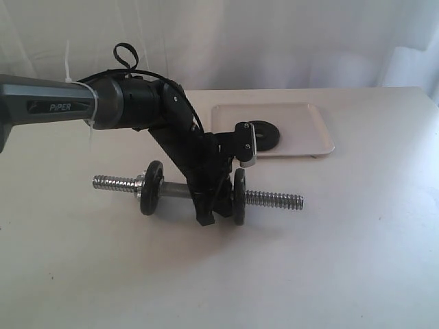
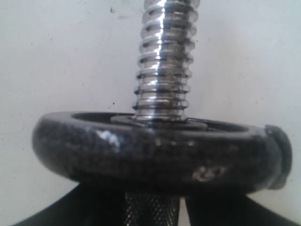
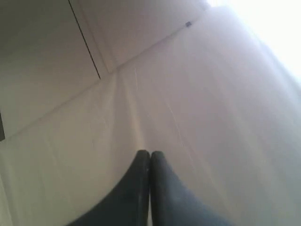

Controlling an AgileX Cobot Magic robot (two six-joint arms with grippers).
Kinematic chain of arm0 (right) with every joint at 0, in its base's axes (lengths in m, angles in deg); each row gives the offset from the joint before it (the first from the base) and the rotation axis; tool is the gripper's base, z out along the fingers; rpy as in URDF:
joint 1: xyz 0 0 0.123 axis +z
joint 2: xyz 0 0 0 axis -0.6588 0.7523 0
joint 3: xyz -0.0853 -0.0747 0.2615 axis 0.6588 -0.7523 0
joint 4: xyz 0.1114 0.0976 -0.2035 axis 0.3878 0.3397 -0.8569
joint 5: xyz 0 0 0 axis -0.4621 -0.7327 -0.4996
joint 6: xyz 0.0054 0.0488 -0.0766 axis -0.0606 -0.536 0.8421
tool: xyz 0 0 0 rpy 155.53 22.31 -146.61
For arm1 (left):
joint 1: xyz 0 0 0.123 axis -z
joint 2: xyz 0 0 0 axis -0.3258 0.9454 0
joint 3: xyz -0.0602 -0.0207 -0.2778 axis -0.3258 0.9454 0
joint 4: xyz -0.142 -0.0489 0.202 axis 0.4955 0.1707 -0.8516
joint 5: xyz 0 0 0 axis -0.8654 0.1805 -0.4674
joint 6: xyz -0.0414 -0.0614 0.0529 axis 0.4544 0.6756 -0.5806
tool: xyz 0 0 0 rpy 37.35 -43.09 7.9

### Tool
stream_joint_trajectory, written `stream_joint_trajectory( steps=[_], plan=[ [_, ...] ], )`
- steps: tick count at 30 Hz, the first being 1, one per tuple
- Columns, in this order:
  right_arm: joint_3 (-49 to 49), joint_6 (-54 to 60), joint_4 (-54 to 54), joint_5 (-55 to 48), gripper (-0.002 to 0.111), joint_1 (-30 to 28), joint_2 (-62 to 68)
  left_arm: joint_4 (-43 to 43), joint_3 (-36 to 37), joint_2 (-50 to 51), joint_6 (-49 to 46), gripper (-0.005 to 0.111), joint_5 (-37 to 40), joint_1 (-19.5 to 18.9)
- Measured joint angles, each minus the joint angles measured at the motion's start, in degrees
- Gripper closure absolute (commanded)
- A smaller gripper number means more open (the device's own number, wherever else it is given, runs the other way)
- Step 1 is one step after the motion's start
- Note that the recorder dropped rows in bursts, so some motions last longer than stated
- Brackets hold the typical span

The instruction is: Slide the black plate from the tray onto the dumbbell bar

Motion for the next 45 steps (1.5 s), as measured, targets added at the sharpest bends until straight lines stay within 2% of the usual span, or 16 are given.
stream_joint_trajectory(
  steps=[6,12,18,23,26,30,35,38,41,45],
  plan=[
    [13.95,-0.20,-3.81,1.50,0.108,0.00,16.86,0.00,0.00,0.00,0.00,0.107,0.00,0.00],
    [25.14,0.28,-8.58,1.77,0.108,0.00,39.47,0.00,0.00,0.00,0.00,0.107,0.00,0.00],
    [29.69,-9.88,-9.05,1.32,0.108,0.00,58.78,0.00,0.00,0.00,0.11,0.107,0.00,0.00],
    [30.84,-7.20,-14.40,3.95,0.108,0.00,71.37,0.00,0.00,0.00,0.19,0.107,0.00,0.00],
    [34.88,-5.55,-19.08,2.93,0.108,0.00,78.36,0.00,0.00,0.00,0.32,0.107,0.00,0.00],
    [44.30,-4.02,-25.71,-6.97,0.108,0.00,86.89,0.33,0.00,0.00,0.45,0.107,0.11,0.00],
    [57.63,-3.67,-33.26,-29.03,0.108,0.93,94.89,0.33,0.00,0.00,0.58,0.107,0.11,0.00],
    [62.45,-2.25,-34.65,-40.18,0.108,1.70,98.19,0.33,0.00,0.00,1.18,0.107,0.23,0.00],
    [63.61,-0.88,-35.05,-45.18,0.108,1.94,99.90,0.38,0.00,0.00,1.99,0.107,0.32,0.00],
    [63.75,0.21,-35.05,-46.35,0.108,1.94,101.55,0.47,0.00,0.00,2.22,0.107,0.55,0.00]
  ],
)
